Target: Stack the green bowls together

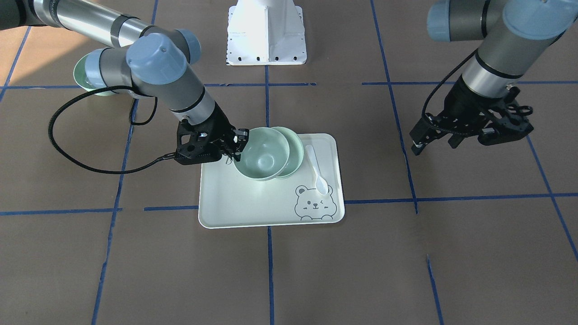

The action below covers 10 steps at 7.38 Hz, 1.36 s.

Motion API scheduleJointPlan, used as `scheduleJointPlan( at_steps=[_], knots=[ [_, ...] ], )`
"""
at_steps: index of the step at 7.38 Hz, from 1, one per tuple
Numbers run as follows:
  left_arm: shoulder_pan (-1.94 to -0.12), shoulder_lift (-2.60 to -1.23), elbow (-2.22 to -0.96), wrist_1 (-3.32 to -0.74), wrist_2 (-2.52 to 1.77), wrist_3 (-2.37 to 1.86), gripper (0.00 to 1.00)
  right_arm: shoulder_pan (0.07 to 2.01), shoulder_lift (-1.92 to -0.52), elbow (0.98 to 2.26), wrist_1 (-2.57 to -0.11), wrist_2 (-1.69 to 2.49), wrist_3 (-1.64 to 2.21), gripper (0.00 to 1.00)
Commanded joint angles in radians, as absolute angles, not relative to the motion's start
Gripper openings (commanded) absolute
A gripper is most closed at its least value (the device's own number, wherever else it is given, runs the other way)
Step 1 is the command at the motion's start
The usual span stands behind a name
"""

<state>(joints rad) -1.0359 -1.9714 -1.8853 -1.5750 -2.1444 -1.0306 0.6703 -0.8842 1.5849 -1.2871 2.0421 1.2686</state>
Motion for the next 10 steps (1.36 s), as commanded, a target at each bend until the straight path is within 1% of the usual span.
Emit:
scheduleJointPlan(
  at_steps=[1, 4, 5, 6, 9, 10],
  knots=[
    [-1.097, -1.921, -1.885, -1.572, -2.166, -0.911, 1.0, 0.621, -0.867, 1.585, -1.319, 1.999, 1.269, 0.0],
    [-1.106, -1.914, -1.884, -1.574, -2.172, -0.896, 1.0, 0.598, -0.851, 1.583, -1.341, 1.991, 1.269, 0.0],
    [-1.106, -1.914, -1.884, -1.574, -2.174, -0.896, 1.0, 0.598, -0.845, 1.579, -1.341, 1.991, 1.269, 0.15],
    [-1.106, -1.913, -1.882, -1.574, -2.174, -0.896, 1.0, 0.6, -0.845, 1.575, -1.341, 1.965, 1.269, 0.99],
    [-1.106, -1.913, -1.873, -1.577, -2.172, -0.896, 1.0, 0.606, -0.847, 1.582, -1.341, 1.947, 1.264, 1.0],
    [-1.106, -1.911, -1.873, -1.577, -2.172, -0.894, 1.0, 0.636, -0.86, 1.594, -1.347, 1.965, 1.261, 1.0]
  ],
)
